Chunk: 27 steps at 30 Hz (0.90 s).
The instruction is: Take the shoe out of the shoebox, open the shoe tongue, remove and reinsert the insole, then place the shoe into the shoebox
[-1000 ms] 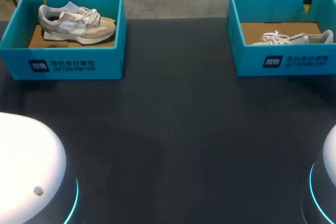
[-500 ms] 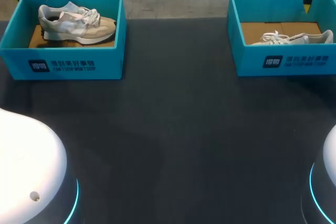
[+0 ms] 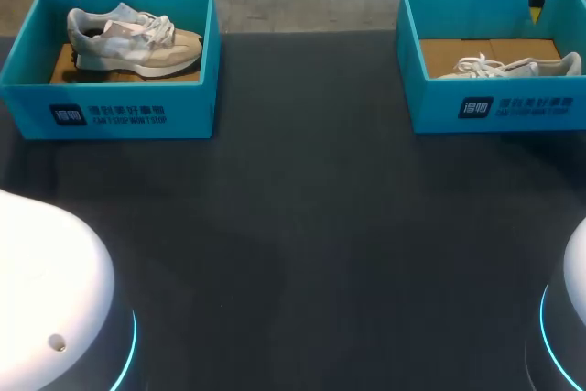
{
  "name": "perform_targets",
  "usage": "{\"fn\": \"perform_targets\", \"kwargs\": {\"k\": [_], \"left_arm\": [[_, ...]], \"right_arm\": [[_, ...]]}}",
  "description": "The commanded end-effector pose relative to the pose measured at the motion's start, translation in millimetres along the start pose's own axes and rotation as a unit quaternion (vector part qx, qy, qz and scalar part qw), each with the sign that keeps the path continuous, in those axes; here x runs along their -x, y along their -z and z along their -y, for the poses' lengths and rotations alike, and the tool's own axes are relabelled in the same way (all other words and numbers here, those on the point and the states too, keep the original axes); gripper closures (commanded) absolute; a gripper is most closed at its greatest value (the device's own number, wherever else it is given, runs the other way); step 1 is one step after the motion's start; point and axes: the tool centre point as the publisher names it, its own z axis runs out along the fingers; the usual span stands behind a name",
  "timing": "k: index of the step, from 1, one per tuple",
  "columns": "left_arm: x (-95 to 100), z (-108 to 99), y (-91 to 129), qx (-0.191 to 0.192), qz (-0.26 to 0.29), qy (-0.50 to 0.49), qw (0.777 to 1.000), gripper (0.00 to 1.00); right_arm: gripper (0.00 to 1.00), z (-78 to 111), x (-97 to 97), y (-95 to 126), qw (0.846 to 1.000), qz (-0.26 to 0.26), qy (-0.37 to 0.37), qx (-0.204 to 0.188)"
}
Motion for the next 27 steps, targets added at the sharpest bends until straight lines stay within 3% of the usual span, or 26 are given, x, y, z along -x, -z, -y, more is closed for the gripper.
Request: {"fn": "perform_targets", "kwargs": {"k": [1, 27], "left_arm": [[-4.2, -15.1, -13.7, -0.008, 0.011, -0.008, 1.0, 0.0], [2.0, -38.2, -63.2, 0.002, 0.004, -0.052, 0.999, 0.0]], "right_arm": [[0.0, 0.9, 0.3, 0.0, 1.0, 0.001, 0.0, 0.001], [0.0, 0.9, 0.3, 0.0, 1.0, 0.001, 0.0, 0.001]]}}
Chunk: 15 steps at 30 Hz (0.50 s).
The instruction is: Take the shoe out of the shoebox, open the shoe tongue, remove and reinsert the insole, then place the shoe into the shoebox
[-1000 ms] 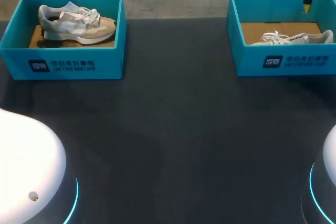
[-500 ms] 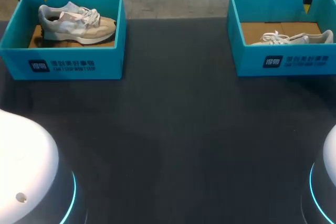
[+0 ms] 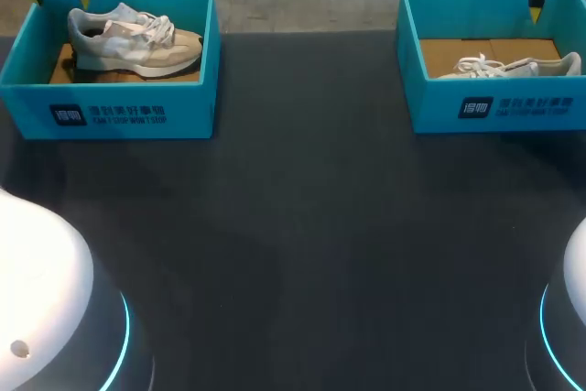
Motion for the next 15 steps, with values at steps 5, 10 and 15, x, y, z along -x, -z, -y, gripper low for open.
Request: {"fn": "perform_targets", "kwargs": {"k": [5, 10, 15], "left_arm": [[1.7, -9.3, -13.4, -0.011, -0.003, -0.011, 1.0, 0.0], [1.9, -10.6, -20.9, -0.02, -0.005, -0.013, 1.0, 0.01], [1.0, -12.7, -26.7, -0.022, -0.008, -0.014, 1.0, 0.0]], "right_arm": [[0.0, 0.9, 0.3, 0.0, 1.0, 0.001, 0.0, 0.001], [0.0, 0.9, 0.3, 0.0, 1.0, 0.001, 0.0, 0.001], [0.0, 0.9, 0.3, 0.0, 1.0, 0.001, 0.0, 0.001]]}}
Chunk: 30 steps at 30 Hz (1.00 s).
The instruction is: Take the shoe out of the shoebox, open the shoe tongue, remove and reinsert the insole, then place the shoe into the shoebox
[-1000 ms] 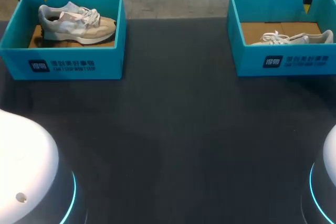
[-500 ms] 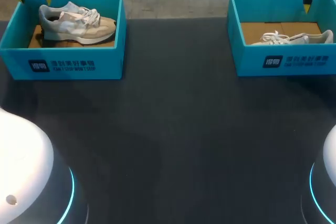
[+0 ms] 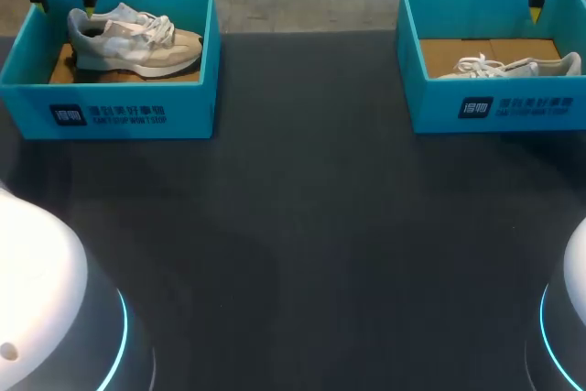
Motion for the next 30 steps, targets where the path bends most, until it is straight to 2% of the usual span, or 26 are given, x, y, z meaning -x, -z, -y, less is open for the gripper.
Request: {"fn": "perform_targets", "kwargs": {"k": [1, 13, 24, 30], "left_arm": [[-3.1, -12.3, -7.8, -0.01, 0.0, -0.002, 1.0, 0.0], [-5.6, -17.0, -20.1, -0.017, 0.003, -0.007, 1.0, 0.0], [-3.1, -22.1, -33.1, -0.023, -0.006, -0.009, 1.0, 0.11], [-3.6, -23.5, -40.1, -0.03, -0.009, -0.009, 0.999, 0.11]], "right_arm": [[0.0, 0.9, 0.2, 0.1, 1.0, 0.0, 0.0, 0.001], [0.0, 0.9, 0.2, 0.1, 1.0, 0.0, 0.0, 0.001], [0.0, 0.9, 0.2, 0.1, 1.0, 0.0, 0.0, 0.001], [0.0, 0.9, 0.2, 0.1, 1.0, 0.0, 0.0, 0.001]]}}
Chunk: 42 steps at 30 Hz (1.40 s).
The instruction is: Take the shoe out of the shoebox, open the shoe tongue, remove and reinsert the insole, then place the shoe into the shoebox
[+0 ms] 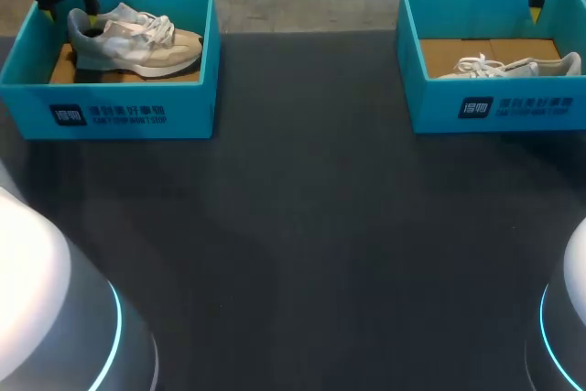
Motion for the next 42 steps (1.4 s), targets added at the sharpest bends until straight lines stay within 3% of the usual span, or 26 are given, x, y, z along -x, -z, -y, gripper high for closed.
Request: {"fn": "perform_targets", "kwargs": {"k": [1, 7, 26, 42], "left_arm": [[-2.7, -11.7, -7.9, -0.018, 0.0, -0.002, 1.0, 0.11], [-2.8, -10.3, -12.6, -0.025, -0.001, -0.003, 1.0, 0.09], [2.2, -8.0, -29.3, -0.042, -0.006, 0.0, 0.999, 0.18], [-0.4, -6.4, -45.2, -0.057, -0.002, 0.004, 0.998, 0.18]], "right_arm": [[0.0, 0.9, 0.3, 0.1, 1.0, 0.0, 0.0, 0.001], [0.0, 0.9, 0.3, 0.1, 1.0, 0.0, 0.0, 0.001], [0.0, 0.9, 0.3, 0.1, 1.0, 0.0, 0.0, 0.001], [0.0, 0.9, 0.3, 0.1, 1.0, 0.0, 0.0, 0.001]]}}
